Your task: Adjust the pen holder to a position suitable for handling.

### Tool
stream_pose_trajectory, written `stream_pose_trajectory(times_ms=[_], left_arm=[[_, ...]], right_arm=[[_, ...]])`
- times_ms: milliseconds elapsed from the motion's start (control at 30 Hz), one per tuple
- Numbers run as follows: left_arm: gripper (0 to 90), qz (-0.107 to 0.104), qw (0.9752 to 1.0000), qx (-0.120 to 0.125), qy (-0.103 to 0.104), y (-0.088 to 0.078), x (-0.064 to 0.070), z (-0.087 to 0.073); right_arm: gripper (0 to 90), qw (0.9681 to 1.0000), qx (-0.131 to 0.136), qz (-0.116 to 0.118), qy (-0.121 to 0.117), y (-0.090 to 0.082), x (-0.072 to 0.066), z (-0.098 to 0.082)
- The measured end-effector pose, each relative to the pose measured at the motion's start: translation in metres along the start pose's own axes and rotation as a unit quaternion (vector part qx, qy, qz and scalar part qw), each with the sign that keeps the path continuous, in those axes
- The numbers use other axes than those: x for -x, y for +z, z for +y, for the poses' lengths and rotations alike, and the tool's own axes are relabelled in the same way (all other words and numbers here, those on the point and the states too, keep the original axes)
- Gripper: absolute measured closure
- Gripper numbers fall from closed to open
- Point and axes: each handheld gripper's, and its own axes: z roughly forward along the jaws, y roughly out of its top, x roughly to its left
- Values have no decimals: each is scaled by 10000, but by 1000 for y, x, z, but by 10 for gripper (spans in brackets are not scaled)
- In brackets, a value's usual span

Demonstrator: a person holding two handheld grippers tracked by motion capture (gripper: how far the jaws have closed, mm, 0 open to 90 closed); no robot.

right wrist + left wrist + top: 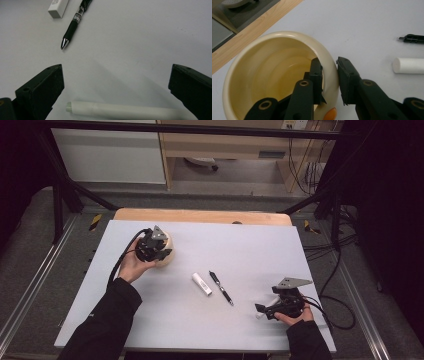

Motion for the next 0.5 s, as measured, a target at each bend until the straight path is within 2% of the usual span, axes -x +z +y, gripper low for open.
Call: stream_pose_trajectory(times_ms=[267, 500], left_arm=[[742, -308, 9994, 77, 145, -12, 20, 5], [742, -522, 9983, 98, 257, -11, 38, 9]], right_arm=[[8, 10000, -14, -11, 21, 0, -1, 0], [8, 10000, -19, -8, 12, 0, -1, 0]])
